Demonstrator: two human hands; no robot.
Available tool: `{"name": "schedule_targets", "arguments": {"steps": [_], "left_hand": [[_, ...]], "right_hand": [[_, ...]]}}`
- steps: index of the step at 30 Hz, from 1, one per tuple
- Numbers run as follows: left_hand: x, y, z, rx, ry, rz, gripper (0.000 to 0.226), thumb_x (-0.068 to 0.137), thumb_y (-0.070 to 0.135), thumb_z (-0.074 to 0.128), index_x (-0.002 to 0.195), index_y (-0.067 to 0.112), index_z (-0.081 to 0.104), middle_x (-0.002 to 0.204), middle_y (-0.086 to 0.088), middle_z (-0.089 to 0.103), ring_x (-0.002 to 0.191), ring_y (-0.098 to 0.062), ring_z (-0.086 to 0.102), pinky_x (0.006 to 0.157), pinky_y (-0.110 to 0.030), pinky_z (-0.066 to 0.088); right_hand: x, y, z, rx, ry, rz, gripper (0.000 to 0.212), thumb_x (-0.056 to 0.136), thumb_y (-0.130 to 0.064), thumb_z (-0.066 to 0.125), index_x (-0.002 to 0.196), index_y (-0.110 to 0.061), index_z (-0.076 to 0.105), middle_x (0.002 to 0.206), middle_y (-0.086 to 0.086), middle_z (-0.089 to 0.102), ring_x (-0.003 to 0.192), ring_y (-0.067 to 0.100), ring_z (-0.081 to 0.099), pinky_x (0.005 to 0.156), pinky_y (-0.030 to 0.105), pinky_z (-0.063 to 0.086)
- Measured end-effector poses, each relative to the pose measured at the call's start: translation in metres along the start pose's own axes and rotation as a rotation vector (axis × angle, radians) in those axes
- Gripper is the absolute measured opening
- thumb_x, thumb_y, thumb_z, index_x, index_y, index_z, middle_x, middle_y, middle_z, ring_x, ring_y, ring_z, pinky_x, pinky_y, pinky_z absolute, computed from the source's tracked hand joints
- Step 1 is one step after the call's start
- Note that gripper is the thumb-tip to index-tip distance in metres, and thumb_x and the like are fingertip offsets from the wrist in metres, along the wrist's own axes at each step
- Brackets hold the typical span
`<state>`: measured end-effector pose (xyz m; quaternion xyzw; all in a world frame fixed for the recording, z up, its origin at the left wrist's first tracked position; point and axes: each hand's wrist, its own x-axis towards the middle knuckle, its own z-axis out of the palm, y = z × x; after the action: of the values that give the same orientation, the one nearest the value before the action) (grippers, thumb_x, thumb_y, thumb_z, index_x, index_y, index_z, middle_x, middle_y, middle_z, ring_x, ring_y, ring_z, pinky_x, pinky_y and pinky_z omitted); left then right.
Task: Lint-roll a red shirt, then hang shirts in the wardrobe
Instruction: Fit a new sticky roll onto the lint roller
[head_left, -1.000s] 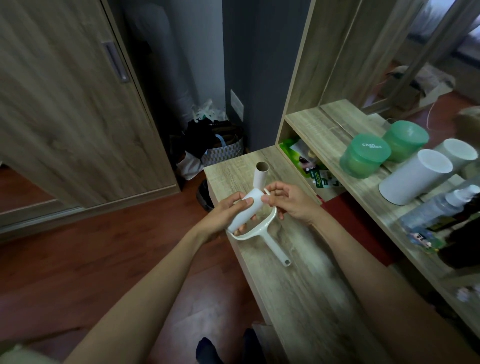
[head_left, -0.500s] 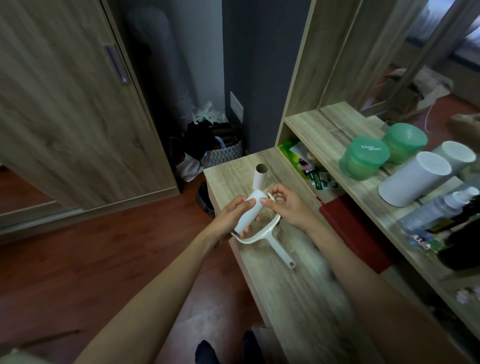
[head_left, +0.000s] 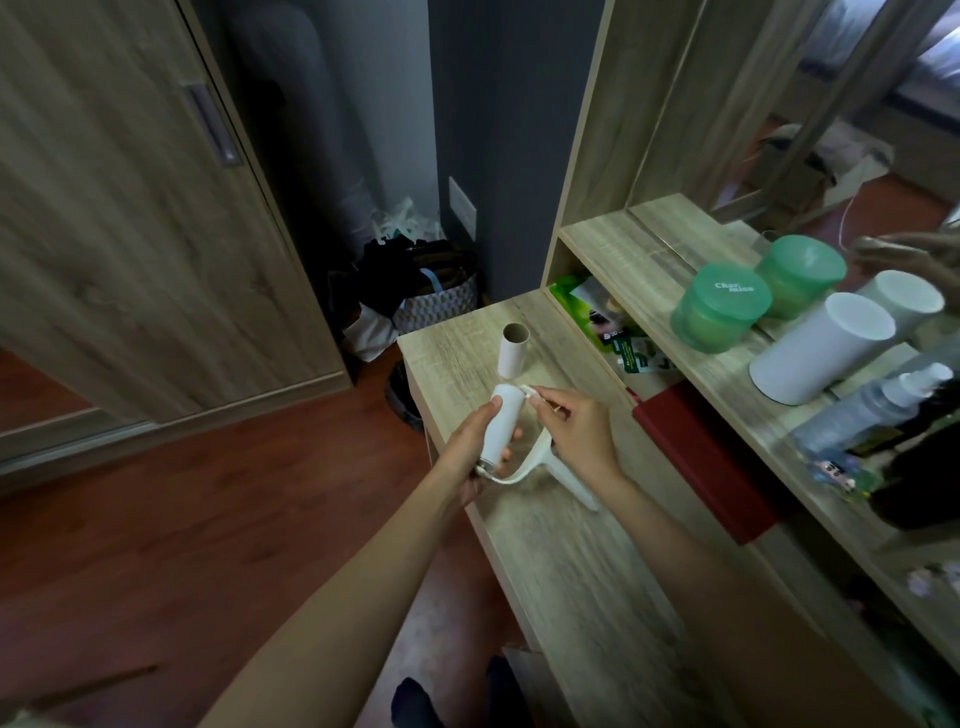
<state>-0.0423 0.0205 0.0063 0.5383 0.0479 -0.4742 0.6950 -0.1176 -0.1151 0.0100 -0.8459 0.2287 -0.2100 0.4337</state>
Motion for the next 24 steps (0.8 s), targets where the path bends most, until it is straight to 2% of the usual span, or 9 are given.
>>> {"name": "schedule_targets", "arguments": {"steps": [4, 8, 10, 14, 18, 21, 24], "left_hand": [[0.009, -0.005, 0.006, -0.019, 0.021, -0.03, 0.028, 0.097, 0.043, 0.055, 0.109, 0.018, 0.061, 0.078, -0.005, 0.064, 0.046, -0.01, 0.052, 0.039, -0.017, 0.041], [0.021, -0.015, 0.011, -0.078, 0.007, -0.07, 0.041, 0.094, 0.045, 0.057, 0.115, 0.009, 0.06, 0.075, -0.004, 0.064, 0.047, -0.009, 0.052, 0.039, -0.017, 0.041], [0.028, -0.02, 0.013, -0.112, -0.006, -0.098, 0.048, 0.093, 0.047, 0.058, 0.117, 0.005, 0.058, 0.072, -0.003, 0.063, 0.045, -0.009, 0.052, 0.037, -0.017, 0.04], [0.036, -0.022, 0.014, -0.231, 0.039, -0.134, 0.044, 0.093, 0.045, 0.058, 0.12, 0.01, 0.059, 0.075, -0.004, 0.064, 0.043, -0.009, 0.055, 0.036, -0.016, 0.042], [0.043, -0.02, 0.008, -0.26, 0.053, -0.143, 0.052, 0.091, 0.048, 0.061, 0.127, 0.011, 0.057, 0.077, -0.004, 0.064, 0.045, -0.01, 0.056, 0.036, -0.017, 0.043], [0.044, -0.015, -0.002, -0.237, 0.067, -0.109, 0.055, 0.089, 0.051, 0.061, 0.124, 0.009, 0.059, 0.075, -0.001, 0.066, 0.051, -0.009, 0.055, 0.042, -0.02, 0.045], [0.045, -0.002, -0.015, -0.145, 0.105, -0.065, 0.044, 0.093, 0.048, 0.058, 0.114, 0.009, 0.063, 0.072, 0.001, 0.067, 0.049, -0.007, 0.053, 0.038, -0.019, 0.04]], "right_hand": [[-0.001, 0.011, 0.0, -0.108, 0.067, -0.059, 0.023, 0.09, -0.015, 0.064, 0.112, -0.014, 0.071, 0.078, 0.011, 0.066, 0.066, 0.018, 0.057, 0.06, 0.026, 0.043], [-0.001, 0.024, 0.0, -0.217, 0.106, -0.116, 0.024, 0.09, -0.013, 0.062, 0.114, -0.013, 0.07, 0.082, 0.013, 0.067, 0.07, 0.025, 0.064, 0.063, 0.036, 0.052], [-0.001, 0.029, 0.002, -0.241, 0.152, -0.12, 0.025, 0.089, -0.012, 0.063, 0.113, -0.012, 0.07, 0.083, 0.013, 0.068, 0.071, 0.025, 0.065, 0.063, 0.036, 0.054], [-0.004, 0.037, 0.007, -0.25, 0.217, -0.113, 0.024, 0.089, -0.012, 0.063, 0.111, -0.013, 0.071, 0.081, 0.011, 0.067, 0.067, 0.023, 0.064, 0.06, 0.034, 0.054], [-0.006, 0.043, 0.011, -0.216, 0.174, -0.045, 0.025, 0.091, -0.014, 0.061, 0.114, -0.016, 0.07, 0.09, 0.01, 0.07, 0.076, 0.021, 0.066, 0.068, 0.038, 0.056], [-0.003, 0.041, 0.009, -0.153, 0.125, -0.007, 0.026, 0.091, -0.013, 0.062, 0.115, -0.016, 0.07, 0.094, 0.01, 0.07, 0.081, 0.018, 0.066, 0.073, 0.027, 0.054], [0.003, 0.042, 0.007, -0.146, 0.128, 0.009, 0.025, 0.091, -0.015, 0.063, 0.115, -0.018, 0.07, 0.098, 0.005, 0.071, 0.081, 0.009, 0.064, 0.073, 0.011, 0.047]]}}
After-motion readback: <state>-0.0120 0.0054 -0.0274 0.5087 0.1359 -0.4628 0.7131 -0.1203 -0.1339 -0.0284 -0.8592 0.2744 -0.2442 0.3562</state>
